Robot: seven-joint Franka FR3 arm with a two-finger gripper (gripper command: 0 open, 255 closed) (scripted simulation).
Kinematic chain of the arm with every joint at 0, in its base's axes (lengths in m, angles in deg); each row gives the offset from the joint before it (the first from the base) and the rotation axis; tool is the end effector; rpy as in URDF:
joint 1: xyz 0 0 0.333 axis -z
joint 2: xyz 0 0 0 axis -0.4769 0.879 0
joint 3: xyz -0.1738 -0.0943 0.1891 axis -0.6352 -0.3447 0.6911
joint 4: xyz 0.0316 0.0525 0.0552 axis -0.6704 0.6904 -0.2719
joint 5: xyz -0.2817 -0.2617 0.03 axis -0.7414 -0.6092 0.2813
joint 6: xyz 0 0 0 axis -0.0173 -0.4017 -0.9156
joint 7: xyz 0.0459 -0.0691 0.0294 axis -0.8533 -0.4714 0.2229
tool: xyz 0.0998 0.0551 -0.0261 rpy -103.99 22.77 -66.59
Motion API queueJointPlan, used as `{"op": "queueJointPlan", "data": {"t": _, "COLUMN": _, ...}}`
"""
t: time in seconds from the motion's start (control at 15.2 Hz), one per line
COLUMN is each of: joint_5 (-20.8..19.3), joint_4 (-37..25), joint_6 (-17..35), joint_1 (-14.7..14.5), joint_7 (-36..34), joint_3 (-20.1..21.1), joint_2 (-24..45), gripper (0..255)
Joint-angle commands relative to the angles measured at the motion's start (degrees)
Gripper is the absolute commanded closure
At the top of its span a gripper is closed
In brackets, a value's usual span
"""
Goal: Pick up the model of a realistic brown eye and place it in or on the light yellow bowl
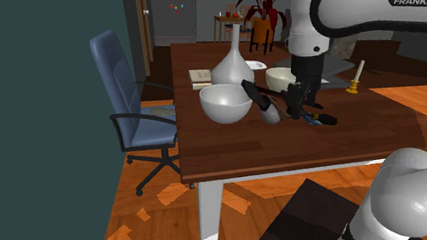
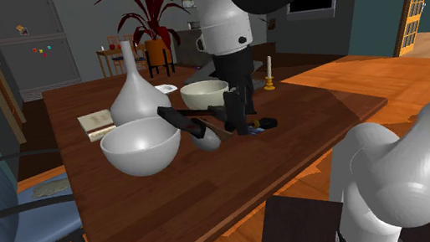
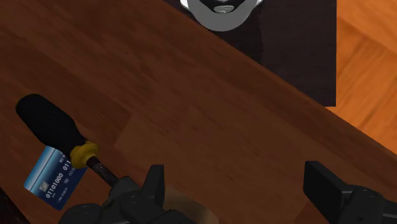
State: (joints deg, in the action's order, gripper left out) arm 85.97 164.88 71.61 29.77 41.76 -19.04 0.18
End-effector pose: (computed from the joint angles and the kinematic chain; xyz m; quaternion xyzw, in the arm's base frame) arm 0.3086 0.0056 0.5381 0.9967 -0.0107 -0.0650 0.0473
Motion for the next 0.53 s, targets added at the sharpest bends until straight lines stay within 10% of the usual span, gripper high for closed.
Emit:
{"op": "queueJointPlan", "data": {"t": 0.0, "joint_5": 0.00, "joint_4": 0.00, "joint_6": 0.00, "joint_1": 0.00, "joint_7": 0.00, "joint_3": 0.00, "joint_2": 0.00, "gripper": 0}}
{"op": "queueJointPlan", "data": {"t": 0.46, "joint_5": -5.74, "joint_4": -13.35, "joint_6": -0.30, "joint_1": 3.77, "joint_7": -5.40, "joint_3": 2.58, "joint_2": 21.82, "gripper": 0}}
